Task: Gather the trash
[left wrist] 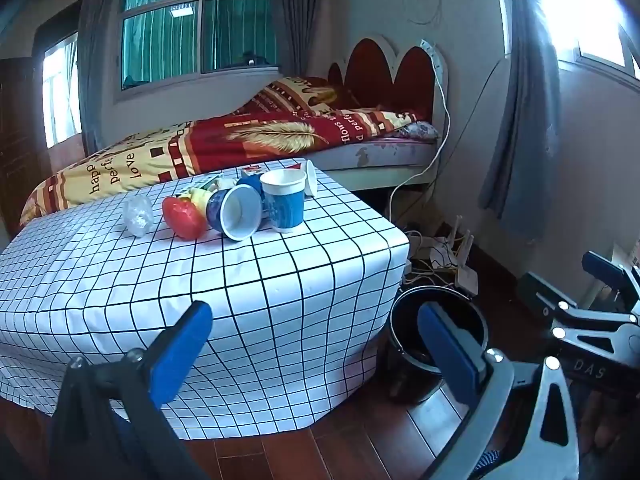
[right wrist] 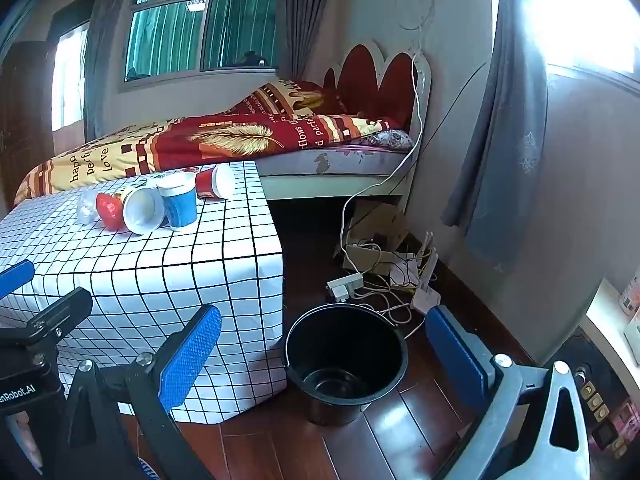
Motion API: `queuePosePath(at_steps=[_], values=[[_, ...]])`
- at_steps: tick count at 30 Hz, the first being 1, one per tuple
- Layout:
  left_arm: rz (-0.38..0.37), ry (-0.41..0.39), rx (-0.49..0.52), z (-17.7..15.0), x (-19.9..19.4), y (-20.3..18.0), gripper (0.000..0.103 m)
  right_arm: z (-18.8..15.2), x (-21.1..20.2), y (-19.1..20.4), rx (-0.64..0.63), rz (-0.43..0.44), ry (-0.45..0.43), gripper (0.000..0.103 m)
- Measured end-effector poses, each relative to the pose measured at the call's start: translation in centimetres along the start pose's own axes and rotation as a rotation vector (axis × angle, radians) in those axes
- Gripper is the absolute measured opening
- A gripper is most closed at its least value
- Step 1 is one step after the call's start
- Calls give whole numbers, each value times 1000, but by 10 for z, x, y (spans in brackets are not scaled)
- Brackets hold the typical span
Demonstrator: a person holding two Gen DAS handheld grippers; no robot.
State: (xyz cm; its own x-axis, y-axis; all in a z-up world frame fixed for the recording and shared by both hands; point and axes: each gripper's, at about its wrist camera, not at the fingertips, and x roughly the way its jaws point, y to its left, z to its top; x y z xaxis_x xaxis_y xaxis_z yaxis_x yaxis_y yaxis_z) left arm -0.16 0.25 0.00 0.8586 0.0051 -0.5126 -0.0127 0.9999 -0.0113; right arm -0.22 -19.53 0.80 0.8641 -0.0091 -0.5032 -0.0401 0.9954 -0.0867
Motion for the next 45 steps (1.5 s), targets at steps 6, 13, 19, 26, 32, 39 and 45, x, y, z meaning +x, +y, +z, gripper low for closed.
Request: queuePosePath(at_steps=[6, 13, 19, 26, 32, 39, 45], values=[[1, 1, -1, 1, -1, -1, 103, 1, -2, 1, -5, -4, -4, 103], [0, 1, 1, -1, -1, 0, 103, 1, -3, -1, -7, -6, -6, 103], [-1, 5, 0, -1, -1, 0, 103, 0, -3, 0, -8, -7, -5, 103], [-1, 7, 2, -1, -2, -2, 103, 1, -4, -2, -7, -8, -4, 103], [-3, 10, 0, -1, 1, -2, 103, 0, -4, -2, -9, -10, -5, 103], [-5, 11, 1, -1, 1, -3, 103, 1, -2, -3, -8, -8, -4, 103], [-7, 8, 2, -1, 2, -3, 103, 1, -2, -3, -7, -9, -5, 103]])
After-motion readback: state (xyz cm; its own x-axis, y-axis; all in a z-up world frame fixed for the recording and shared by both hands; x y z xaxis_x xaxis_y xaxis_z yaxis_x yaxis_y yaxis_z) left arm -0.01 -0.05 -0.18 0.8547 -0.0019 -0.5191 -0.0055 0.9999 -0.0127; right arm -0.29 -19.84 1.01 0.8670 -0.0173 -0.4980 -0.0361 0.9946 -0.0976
